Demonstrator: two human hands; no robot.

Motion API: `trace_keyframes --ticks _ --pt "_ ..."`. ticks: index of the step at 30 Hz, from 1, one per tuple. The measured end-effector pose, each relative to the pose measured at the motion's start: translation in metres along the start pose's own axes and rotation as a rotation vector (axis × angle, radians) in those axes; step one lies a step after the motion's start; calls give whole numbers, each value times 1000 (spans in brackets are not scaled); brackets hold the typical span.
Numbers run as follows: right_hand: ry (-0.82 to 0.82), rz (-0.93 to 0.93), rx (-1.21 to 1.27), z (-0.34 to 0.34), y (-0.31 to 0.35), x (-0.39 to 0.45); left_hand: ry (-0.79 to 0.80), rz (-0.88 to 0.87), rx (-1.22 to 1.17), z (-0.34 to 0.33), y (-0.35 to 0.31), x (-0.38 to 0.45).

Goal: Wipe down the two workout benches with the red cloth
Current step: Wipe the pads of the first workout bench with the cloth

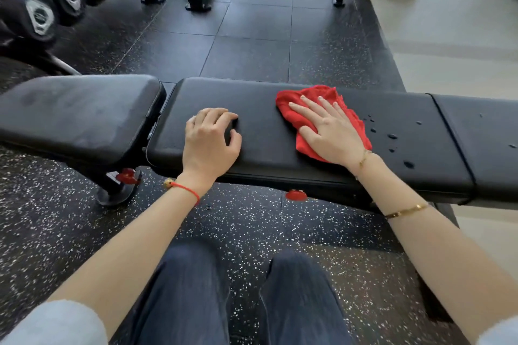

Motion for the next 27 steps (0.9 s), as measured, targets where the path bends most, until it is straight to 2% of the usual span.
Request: trace_keyframes --ticks 2,5,10,14,17,21,24,27 --pt "13 -64 -5 2 -8 25 0 1 5 0 -1 0" --pt "41 -63 -6 -3 7 53 1 2 10 0 -2 1" --pt "58 161 -6 -14 45 31 -17 -6 17 0 -1 3" --pt "44 279 -9 -10 35 -12 -16 -2 5 1 -1 2" --pt "33 221 7 0 3 -18 -13 -4 -15 0 -1 1" --pt "31 33 -14 4 -22 18 -26 3 -19 -1 -2 1" --pt "52 -21 -14 0 -7 50 -25 0 -14 -1 -2 1" --pt "66 63 -11 -9 28 58 -26 -5 -12 -1 -2 1"
Point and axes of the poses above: each hand's wrist, its own x-axis towards the middle knuckle, its own z-axis out of the back of the hand, y = z × x, the point moved 3 cm from there along x, towards the middle knuckle, and after that the axes turned 8 degrees about z, right-handed, at the moved point
